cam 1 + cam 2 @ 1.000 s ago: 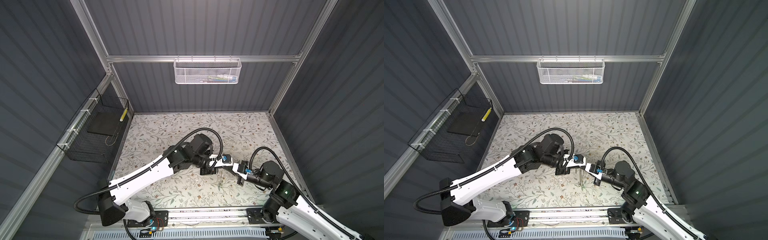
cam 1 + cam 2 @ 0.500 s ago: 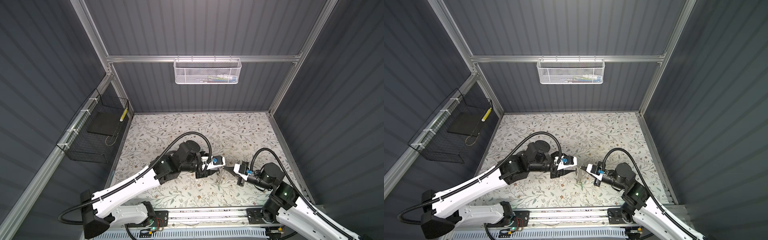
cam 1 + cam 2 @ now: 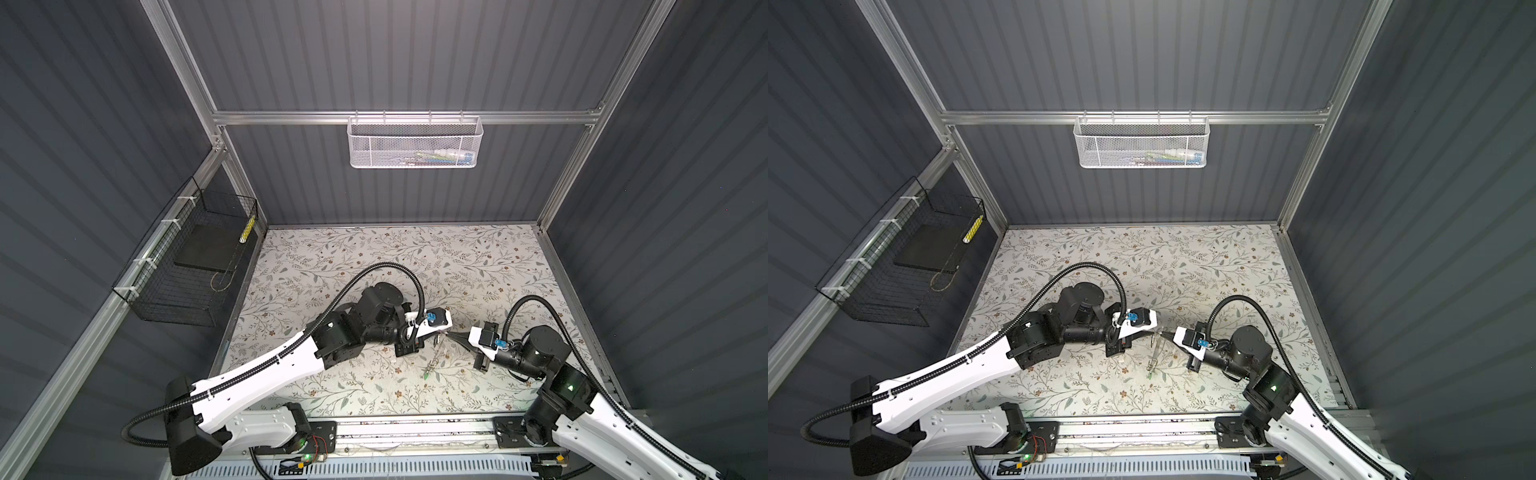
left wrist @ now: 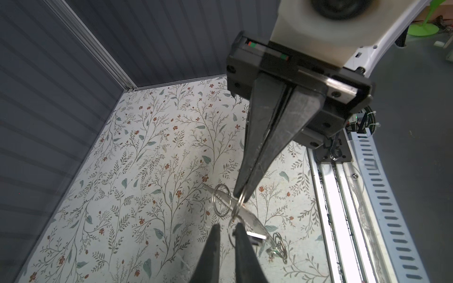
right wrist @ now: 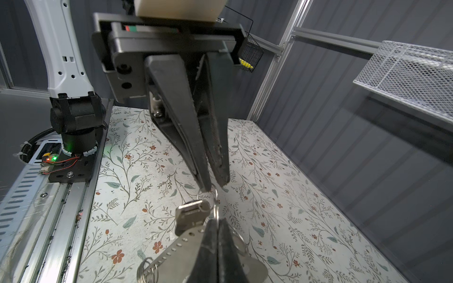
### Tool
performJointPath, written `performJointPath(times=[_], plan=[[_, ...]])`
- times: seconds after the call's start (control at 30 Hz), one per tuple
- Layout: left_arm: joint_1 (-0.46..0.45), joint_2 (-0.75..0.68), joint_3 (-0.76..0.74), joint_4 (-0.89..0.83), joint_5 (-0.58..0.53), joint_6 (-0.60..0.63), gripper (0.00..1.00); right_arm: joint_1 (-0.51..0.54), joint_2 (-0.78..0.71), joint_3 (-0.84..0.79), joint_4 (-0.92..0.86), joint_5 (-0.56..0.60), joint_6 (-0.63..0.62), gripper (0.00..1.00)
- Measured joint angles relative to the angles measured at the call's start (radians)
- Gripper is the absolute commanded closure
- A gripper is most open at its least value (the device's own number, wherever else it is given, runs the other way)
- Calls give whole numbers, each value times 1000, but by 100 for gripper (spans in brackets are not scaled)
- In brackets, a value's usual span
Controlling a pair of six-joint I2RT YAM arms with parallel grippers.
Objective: Put the keys on the keyring
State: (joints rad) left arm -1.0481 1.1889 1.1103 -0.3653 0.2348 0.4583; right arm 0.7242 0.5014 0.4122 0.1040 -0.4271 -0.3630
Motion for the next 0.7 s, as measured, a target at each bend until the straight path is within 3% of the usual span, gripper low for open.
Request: performJointPath(times=[0.2,0.67,0.7], plan=[[21,15,0,-1,19,0,100,0,-12,-1,0,0,0,100],[43,119,29,-69,106,14,100,-3,-26,-13,47,-22,1,100],[46,119,32,-68,106,17,93,-3,-24,-15,49,-22,1,100]])
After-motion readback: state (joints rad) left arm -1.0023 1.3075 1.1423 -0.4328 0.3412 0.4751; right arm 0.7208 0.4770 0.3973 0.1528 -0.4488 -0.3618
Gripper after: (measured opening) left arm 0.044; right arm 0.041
